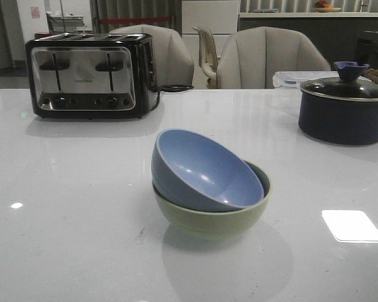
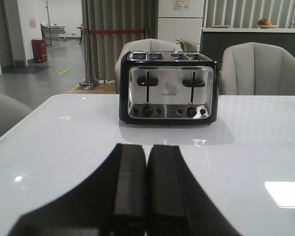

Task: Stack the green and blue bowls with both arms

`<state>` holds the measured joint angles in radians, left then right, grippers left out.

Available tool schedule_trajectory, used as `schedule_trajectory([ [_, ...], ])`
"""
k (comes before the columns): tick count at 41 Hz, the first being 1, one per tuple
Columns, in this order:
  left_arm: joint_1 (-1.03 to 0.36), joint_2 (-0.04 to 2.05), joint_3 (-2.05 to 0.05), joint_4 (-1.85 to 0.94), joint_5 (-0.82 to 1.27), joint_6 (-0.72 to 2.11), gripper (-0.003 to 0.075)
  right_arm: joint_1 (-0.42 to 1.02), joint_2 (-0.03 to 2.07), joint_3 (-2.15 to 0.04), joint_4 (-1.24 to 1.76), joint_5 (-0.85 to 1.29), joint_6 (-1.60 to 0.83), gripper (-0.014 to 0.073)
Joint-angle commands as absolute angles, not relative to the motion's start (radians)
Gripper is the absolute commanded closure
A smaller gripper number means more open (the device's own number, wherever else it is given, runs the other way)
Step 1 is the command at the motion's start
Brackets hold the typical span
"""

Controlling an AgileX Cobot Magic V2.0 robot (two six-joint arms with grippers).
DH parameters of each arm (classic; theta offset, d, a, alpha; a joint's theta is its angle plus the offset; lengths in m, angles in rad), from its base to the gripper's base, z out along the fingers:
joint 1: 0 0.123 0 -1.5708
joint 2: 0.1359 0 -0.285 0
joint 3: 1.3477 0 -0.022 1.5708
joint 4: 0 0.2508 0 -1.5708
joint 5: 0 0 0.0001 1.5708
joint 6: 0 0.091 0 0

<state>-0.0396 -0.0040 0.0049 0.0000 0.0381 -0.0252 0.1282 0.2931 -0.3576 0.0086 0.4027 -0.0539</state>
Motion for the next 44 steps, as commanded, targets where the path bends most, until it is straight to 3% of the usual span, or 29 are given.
schedule_trajectory([
  [1, -0.036, -0.027, 0.025, 0.000, -0.052, -0.033, 0.0619, 0.054, 0.182, -0.266, 0.000, 0.179, -0.065, 0.0560],
  [15, -0.036, -0.027, 0.025, 0.000, -0.052, -0.033, 0.0619, 0.003, -0.033, 0.029, 0.048, -0.044, -0.064, 0.0560],
  [44, -0.036, -0.023, 0.025, -0.007, -0.052, -0.033, 0.0619, -0.007, -0.032, 0.027, 0.057, -0.057, -0.064, 0.0560],
])
